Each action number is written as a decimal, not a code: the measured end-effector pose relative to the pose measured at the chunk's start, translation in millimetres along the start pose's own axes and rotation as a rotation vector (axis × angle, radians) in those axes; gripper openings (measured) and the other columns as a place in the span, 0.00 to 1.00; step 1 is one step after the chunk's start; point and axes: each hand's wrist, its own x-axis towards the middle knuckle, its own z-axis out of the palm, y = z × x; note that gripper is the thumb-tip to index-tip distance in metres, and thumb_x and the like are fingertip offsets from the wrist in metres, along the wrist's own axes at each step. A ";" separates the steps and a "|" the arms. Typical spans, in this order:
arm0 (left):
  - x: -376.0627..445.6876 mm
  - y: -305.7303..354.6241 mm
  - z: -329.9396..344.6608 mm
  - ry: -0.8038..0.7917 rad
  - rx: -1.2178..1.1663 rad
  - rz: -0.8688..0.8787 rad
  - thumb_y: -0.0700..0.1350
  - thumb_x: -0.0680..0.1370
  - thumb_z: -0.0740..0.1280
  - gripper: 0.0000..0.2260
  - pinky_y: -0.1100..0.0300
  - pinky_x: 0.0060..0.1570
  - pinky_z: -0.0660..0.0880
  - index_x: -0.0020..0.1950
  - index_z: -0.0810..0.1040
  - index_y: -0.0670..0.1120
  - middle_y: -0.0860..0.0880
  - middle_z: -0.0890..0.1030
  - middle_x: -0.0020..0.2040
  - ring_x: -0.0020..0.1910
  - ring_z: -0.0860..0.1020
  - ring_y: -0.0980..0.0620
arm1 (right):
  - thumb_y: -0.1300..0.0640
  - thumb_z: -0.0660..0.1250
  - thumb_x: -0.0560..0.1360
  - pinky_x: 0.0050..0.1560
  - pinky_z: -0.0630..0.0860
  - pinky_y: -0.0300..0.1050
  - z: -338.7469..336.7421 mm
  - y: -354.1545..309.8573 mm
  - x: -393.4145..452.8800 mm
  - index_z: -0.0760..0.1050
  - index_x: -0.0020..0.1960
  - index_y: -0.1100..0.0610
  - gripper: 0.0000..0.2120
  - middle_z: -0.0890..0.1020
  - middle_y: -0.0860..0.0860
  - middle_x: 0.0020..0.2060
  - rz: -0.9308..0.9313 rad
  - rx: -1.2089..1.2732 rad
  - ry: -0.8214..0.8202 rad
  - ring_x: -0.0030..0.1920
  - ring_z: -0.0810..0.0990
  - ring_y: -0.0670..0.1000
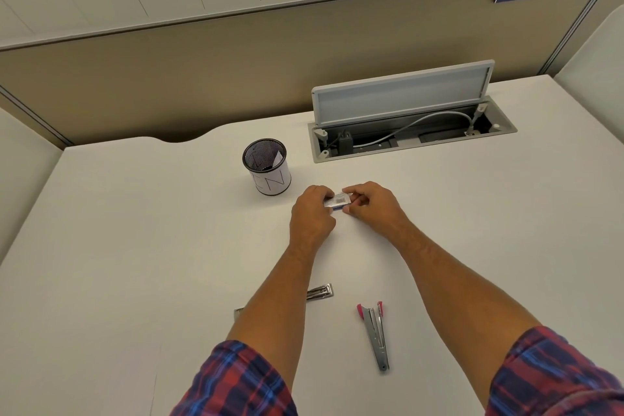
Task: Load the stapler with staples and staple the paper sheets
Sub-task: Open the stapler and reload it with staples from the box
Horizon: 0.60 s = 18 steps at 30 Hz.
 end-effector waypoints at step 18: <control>0.7 -4.6 -1.3 -0.003 -0.175 -0.069 0.28 0.72 0.70 0.15 0.64 0.51 0.74 0.55 0.81 0.44 0.48 0.81 0.54 0.51 0.79 0.50 | 0.58 0.81 0.71 0.48 0.76 0.28 -3.1 13.8 -0.8 0.85 0.60 0.55 0.18 0.86 0.49 0.48 -0.013 0.161 0.037 0.46 0.83 0.47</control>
